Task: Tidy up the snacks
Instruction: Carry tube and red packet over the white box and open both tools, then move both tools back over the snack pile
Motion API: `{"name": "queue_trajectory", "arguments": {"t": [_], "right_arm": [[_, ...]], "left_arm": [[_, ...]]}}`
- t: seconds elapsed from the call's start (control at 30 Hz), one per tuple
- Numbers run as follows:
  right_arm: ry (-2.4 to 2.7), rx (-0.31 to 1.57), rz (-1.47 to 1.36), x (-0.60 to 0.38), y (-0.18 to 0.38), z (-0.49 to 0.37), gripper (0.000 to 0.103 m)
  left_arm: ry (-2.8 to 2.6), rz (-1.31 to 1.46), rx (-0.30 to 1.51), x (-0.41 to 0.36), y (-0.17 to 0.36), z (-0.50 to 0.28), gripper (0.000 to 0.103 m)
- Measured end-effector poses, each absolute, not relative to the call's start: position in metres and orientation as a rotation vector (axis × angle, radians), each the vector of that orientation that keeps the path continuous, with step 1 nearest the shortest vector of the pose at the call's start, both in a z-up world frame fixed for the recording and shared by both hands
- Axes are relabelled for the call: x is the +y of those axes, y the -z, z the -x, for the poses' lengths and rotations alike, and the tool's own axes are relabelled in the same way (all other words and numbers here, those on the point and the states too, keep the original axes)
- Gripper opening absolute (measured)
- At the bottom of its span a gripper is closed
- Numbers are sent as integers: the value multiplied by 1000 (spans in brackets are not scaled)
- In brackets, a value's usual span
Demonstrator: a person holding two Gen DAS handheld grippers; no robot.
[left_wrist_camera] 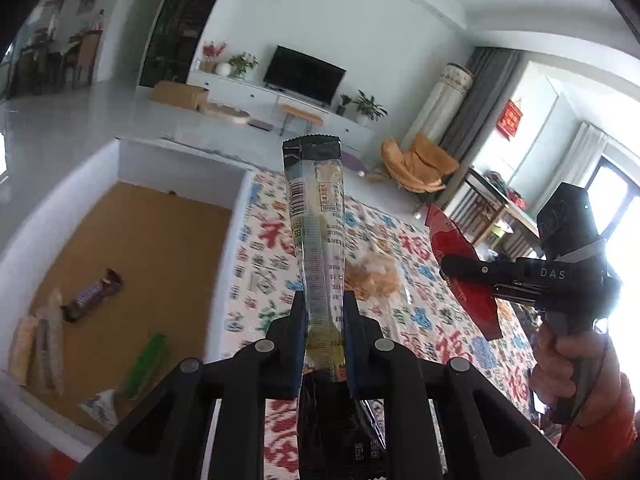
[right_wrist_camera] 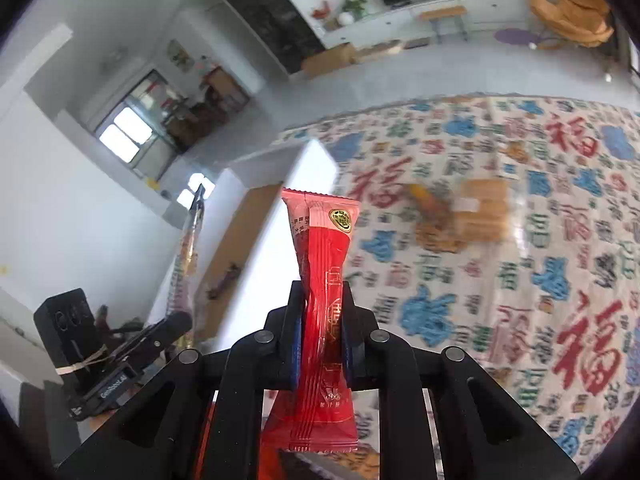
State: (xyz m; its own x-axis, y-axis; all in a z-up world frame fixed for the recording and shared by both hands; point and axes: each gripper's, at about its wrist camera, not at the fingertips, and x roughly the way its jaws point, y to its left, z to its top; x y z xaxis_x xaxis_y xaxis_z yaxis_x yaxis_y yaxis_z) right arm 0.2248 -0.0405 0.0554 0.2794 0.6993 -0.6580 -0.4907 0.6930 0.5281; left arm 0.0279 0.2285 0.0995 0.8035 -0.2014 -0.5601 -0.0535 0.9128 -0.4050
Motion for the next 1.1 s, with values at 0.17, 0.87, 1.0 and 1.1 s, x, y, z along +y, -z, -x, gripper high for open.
{"name": "queue_trajectory", "arguments": {"t": [0.17,0.87,1.0,1.1], "right_arm": [[-1020,1014,-204,76,-68,-206,16],[-274,938,143,-163,129,-231,64],[-168,905,106,-218,133,-227,66],[-148,890,66,-232,135,-231,67]], "left_arm": [[-183,359,647,305,-98,-8,18],[30,213,717,185,-53,-53,93],[159,129,803,114,-23,-89,95],[172,101,902,82,16,-117,95]]}}
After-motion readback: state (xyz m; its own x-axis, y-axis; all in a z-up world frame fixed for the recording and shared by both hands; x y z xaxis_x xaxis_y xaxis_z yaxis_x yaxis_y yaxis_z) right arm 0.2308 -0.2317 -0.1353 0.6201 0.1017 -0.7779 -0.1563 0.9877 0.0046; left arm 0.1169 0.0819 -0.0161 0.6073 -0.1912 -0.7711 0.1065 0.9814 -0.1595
